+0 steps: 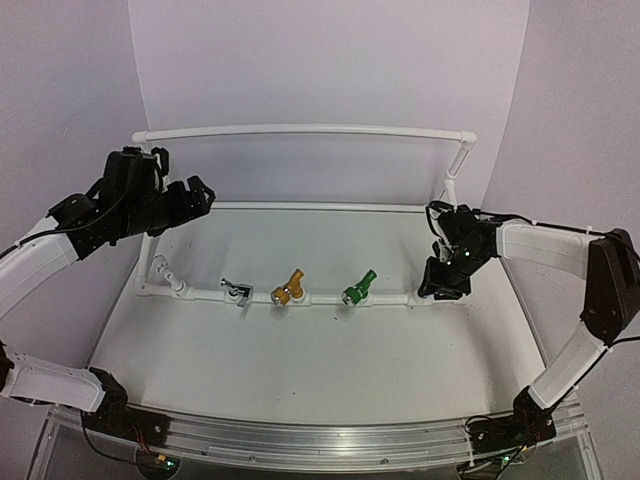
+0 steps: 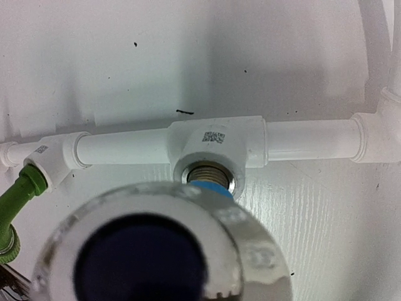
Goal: Install the water faucets
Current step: Screw the water faucet onto the adaptor.
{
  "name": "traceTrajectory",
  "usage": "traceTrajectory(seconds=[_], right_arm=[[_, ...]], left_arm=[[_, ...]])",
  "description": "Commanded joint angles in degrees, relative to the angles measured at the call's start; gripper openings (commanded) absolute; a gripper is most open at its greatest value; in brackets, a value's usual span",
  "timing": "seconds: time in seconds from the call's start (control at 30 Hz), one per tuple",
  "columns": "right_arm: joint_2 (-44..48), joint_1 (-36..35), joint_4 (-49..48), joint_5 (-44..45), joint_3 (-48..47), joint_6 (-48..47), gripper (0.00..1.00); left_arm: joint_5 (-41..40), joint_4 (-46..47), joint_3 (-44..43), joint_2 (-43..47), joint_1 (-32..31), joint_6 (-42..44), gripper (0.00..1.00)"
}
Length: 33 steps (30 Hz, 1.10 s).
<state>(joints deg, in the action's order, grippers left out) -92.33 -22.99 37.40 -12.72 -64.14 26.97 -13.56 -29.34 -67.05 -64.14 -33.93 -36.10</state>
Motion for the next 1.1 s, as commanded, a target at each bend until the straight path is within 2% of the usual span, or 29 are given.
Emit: traceTrajectory(seconds=[0.0, 0.13, 0.17, 0.23, 0.33, 0.57, 0.8, 0.93, 1.07], right_arm=[[1.8, 0.4, 1.1, 1.6, -0.4, -1.5, 0.38], [1.3, 0.3, 1.3, 3.0, -1.9, -6.7, 0.37], [1.2, 0.3, 1.4, 3.5, -2.4, -7.9, 0.34], [0.7, 0.3, 1.8, 3.4, -3.3, -10.6, 0.18], [0.0, 0.3, 2.2, 1.4, -4.1, -12.6, 0.0], [-1.5, 0.3, 6.9, 5.4, -9.5, -20.9, 0.0], [-4.2, -1.6, 17.5, 7.5, -15.5, -41.3, 0.0], [-5.6, -4.9, 20.5, 12.5, -14.6, -50.7, 0.0], [-6.2, -6.9, 21.4, 19.9, -14.2, -56.0, 0.0]], left_arm=[[-0.7, 2.0, -0.1, 1.6, 0.2, -0.4, 0.93], [-0.6, 2.0, 0.0, 1.5, 0.2, -0.5, 0.93], [-0.6, 2.2, 0.1, 1.4, 0.2, -0.6, 0.93], [-0.5, 2.4, 0.3, 1.3, 0.2, -0.7, 0.93], [-0.6, 2.7, 0.5, 1.2, 0.2, -0.8, 0.93], [-0.7, 3.0, 0.7, 1.0, 0.2, -0.7, 0.93], [-0.9, 3.3, 1.1, 0.8, 0.2, -0.5, 0.93], [-0.8, 3.8, 1.4, 0.7, 0.2, -0.6, 0.93], [-1.0, 3.8, 1.2, 0.6, 0.2, -0.6, 0.93]])
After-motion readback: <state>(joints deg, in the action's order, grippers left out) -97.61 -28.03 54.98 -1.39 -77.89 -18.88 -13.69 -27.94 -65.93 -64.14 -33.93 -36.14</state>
